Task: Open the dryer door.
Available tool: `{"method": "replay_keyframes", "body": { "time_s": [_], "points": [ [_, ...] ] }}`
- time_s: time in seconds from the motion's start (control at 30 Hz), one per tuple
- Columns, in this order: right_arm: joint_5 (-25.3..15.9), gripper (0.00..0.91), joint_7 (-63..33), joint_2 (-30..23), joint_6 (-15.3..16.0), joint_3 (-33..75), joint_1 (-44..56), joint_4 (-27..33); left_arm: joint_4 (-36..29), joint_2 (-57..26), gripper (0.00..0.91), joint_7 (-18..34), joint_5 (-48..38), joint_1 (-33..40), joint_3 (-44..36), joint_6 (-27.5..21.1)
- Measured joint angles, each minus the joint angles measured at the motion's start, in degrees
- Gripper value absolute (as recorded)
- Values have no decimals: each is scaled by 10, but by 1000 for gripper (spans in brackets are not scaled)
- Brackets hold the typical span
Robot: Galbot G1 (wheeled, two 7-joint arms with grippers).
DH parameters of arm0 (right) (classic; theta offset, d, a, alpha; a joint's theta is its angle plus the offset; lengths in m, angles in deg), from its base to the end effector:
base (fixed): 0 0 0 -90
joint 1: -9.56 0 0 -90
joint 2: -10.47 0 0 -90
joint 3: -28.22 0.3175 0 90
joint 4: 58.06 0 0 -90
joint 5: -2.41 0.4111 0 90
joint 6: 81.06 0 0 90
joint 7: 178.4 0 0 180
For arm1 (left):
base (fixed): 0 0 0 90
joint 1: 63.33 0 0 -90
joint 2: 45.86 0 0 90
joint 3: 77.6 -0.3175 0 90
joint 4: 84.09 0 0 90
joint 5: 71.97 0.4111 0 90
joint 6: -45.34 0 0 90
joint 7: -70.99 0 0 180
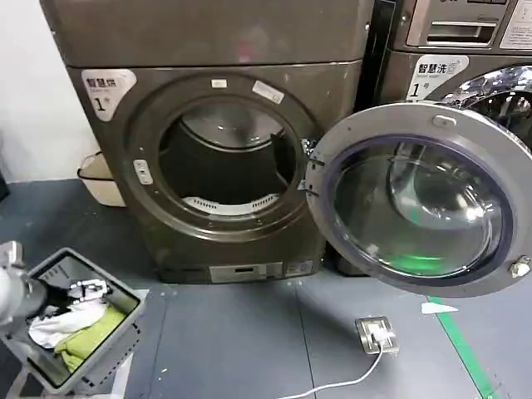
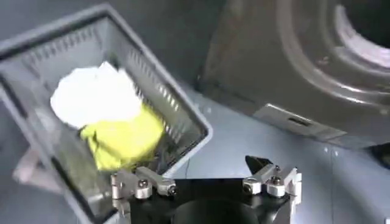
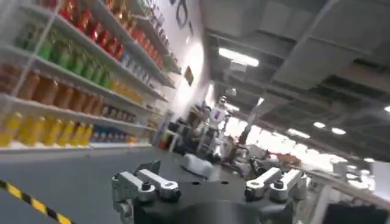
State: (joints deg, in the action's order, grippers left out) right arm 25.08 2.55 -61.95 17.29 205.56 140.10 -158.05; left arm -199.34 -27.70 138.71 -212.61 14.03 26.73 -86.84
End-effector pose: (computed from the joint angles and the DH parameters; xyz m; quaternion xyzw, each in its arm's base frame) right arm -0.0589 -0.4599 -0.0977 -0.5855 -0.7851 0.1998 0.0314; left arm 0.3610 0.1637 -0.0367 0.1116 -0.8268 0.1888 0.5180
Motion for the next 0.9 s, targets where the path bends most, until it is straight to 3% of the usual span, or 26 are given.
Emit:
{"method": "replay_keyframes", "body": {
  "time_s": [0.17, 0.33, 0.9],
  "points": [
    [6, 907, 2, 1, -9, -3, 0, -2, 60, -12, 907, 16, -41, 43, -38, 0],
    [4, 907, 12, 2, -22, -7, -3, -3, 99, -10, 907, -8, -53, 59, -44, 0],
    [4, 907, 9, 1, -25, -5, 0, 0, 147, -13, 907, 1, -72, 82, -51, 0]
  ]
}}
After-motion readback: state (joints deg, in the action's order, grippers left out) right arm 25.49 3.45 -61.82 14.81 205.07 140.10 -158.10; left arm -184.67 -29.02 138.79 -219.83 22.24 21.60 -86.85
